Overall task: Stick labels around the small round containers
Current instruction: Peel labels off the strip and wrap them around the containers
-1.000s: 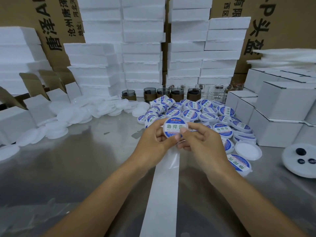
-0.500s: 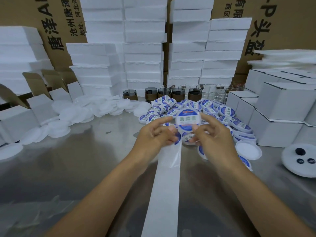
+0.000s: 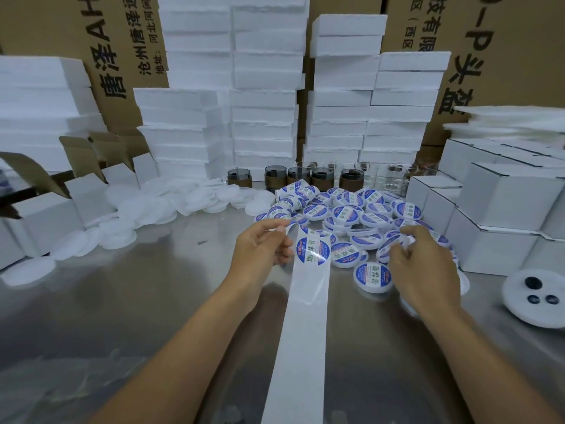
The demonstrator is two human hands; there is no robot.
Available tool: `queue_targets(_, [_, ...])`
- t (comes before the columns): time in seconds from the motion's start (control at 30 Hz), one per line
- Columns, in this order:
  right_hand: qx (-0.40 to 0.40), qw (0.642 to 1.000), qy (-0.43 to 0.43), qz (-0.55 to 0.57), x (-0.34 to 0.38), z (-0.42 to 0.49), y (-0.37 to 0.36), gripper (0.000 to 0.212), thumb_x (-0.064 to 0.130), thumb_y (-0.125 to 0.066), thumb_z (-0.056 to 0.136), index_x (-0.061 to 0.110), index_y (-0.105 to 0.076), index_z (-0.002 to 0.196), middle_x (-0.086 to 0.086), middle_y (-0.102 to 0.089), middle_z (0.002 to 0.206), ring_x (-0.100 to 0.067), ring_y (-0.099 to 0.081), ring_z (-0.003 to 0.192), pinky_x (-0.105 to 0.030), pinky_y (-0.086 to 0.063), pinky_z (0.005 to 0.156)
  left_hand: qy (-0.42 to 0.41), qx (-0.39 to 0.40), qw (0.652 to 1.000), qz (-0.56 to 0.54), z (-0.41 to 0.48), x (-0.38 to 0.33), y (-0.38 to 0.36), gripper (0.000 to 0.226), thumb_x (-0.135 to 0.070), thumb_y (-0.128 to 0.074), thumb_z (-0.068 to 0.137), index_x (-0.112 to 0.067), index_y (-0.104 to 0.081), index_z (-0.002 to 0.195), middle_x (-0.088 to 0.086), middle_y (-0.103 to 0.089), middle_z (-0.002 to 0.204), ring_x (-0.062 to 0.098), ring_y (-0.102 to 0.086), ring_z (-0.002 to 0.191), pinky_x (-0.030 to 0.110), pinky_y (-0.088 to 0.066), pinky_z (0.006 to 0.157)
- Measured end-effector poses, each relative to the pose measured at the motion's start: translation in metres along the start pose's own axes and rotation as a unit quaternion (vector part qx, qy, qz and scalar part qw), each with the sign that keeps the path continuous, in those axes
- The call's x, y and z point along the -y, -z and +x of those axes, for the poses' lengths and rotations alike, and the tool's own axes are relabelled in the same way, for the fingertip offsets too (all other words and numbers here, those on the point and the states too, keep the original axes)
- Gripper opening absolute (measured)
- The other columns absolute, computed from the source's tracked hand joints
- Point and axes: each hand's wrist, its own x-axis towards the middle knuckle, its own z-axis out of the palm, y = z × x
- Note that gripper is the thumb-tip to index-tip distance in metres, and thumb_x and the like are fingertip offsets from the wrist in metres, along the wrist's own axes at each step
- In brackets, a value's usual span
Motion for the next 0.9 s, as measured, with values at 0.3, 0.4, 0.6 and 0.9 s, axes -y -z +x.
queue_targets(0.3, [0.012, 0.991, 0.031, -0.132, 0.009, -0.005, 0.002, 0.028, 0.03, -0.047, 0.093, 0.017, -0.062, 0.112, -0.008, -0.068, 0.101, -0.028, -0.06, 0.093, -0.028, -0.032, 0.062, 0.008, -0.124, 0.992, 0.023, 0.057, -0.003, 0.026, 0.017, 0.0, -0.049, 0.091, -0.012, -0.061, 0.088, 0.005, -0.06, 0.074, 0.009, -0.057, 0.057, 0.016, -0.049, 0.052])
queue_targets(0.4, [0.023, 0.984, 0.085, -0.156, 0.018, -0.009, -0.006, 0.032, 0.033, -0.046, 0.092, 0.019, -0.058, 0.119, -0.007, -0.066, 0.104, -0.026, -0.059, 0.099, -0.032, -0.041, 0.066, -0.028, -0.195, 0.964, 0.177, 0.099, -0.002, 0.05, 0.014, -0.006, -0.051, 0.092, -0.013, -0.061, 0.099, 0.01, -0.063, 0.096, 0.016, -0.056, 0.078, 0.026, -0.046, 0.071])
queue_targets(0.6, [0.005, 0.968, 0.145, -0.206, 0.021, -0.01, -0.013, 0.025, 0.024, -0.07, 0.076, 0.012, -0.067, 0.098, -0.009, -0.067, 0.079, -0.03, -0.063, 0.075, -0.03, -0.046, 0.053, -0.077, -0.167, 0.841, 0.509, 0.161, 0.009, 0.077, 0.03, -0.023, -0.056, 0.092, -0.009, -0.055, 0.119, 0.017, -0.05, 0.122, 0.031, -0.049, 0.112, 0.038, -0.041, 0.093])
queue_targets(0.9, [-0.038, 0.954, 0.205, -0.214, 0.018, -0.004, -0.017, 0.034, 0.017, -0.085, 0.057, 0.01, -0.072, 0.088, -0.008, -0.066, 0.065, -0.027, -0.065, 0.059, -0.031, -0.05, 0.046, -0.05, -0.122, 0.702, 0.7, 0.19, 0.022, 0.072, 0.031, -0.032, -0.047, 0.095, -0.01, -0.059, 0.114, 0.015, -0.053, 0.12, 0.032, -0.046, 0.114, 0.038, -0.037, 0.094])
